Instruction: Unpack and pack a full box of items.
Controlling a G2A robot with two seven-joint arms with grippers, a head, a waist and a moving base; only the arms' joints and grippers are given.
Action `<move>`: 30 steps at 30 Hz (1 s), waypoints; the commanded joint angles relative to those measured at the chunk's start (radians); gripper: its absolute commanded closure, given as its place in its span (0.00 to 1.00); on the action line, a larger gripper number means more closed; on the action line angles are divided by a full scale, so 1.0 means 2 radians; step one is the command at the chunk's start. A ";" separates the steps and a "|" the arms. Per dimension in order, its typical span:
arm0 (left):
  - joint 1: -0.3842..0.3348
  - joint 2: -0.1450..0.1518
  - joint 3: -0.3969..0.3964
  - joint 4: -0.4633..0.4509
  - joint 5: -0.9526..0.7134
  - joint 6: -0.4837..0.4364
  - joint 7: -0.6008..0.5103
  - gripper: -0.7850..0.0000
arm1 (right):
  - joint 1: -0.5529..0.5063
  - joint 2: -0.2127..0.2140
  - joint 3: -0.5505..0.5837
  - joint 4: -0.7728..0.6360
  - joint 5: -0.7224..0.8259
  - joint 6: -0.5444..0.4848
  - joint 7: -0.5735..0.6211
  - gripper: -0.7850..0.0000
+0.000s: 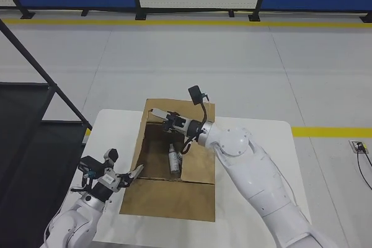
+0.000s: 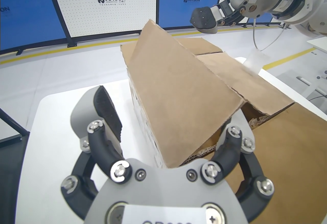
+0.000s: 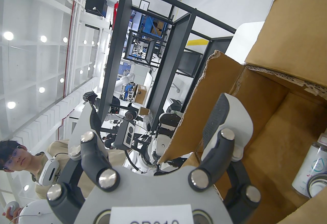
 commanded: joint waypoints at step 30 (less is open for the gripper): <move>0.015 0.001 -0.089 0.039 -0.054 0.041 -0.001 0.00 | -0.018 0.012 0.051 -0.010 0.012 -0.013 -0.021 0.00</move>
